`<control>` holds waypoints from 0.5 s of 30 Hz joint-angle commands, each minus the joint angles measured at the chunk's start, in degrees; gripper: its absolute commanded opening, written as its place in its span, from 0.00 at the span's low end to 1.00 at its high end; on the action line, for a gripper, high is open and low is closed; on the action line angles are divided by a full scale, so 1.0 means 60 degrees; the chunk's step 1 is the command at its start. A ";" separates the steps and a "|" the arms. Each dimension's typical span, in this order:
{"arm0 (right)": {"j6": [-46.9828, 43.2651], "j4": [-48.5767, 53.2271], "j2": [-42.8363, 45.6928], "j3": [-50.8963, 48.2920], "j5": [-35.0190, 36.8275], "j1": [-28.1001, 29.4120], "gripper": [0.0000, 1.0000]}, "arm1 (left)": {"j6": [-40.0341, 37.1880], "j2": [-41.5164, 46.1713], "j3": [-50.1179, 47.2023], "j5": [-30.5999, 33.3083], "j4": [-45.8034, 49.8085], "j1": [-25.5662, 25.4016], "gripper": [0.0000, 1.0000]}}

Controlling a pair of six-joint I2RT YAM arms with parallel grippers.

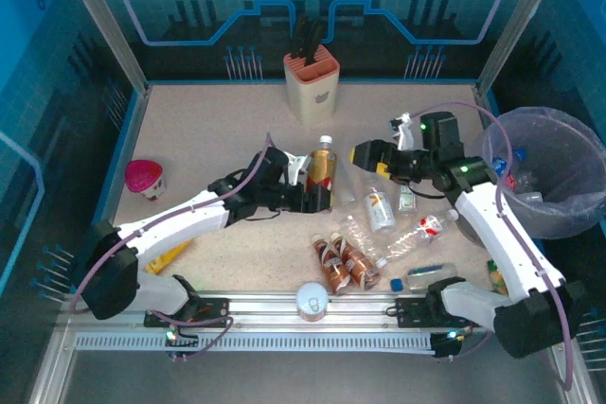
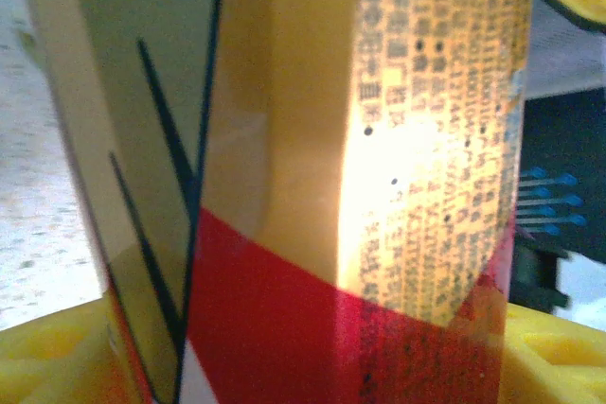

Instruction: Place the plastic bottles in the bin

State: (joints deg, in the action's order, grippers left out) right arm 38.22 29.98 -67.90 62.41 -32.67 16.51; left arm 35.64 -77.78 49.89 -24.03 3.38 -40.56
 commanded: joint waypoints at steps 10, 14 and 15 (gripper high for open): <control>0.0136 -0.1069 -0.1456 0.0422 -0.0091 0.1027 0.89 | 0.0414 0.0311 -0.0353 -0.1907 -0.2559 0.0030 0.50; 0.0208 -0.1219 -0.1378 0.0292 -0.0025 0.1023 0.75 | 0.0445 0.0221 -0.0338 -0.1833 -0.2628 0.0033 0.50; 0.0186 -0.1168 -0.1368 0.0306 0.0029 0.1027 0.71 | 0.0458 0.0206 -0.0346 -0.1807 -0.2642 0.0047 0.50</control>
State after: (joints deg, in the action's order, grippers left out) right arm 39.44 23.46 -76.18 63.37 -33.78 22.20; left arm 38.81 -76.86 47.70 -32.84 -8.32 -40.53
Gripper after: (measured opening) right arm 0.728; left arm 0.726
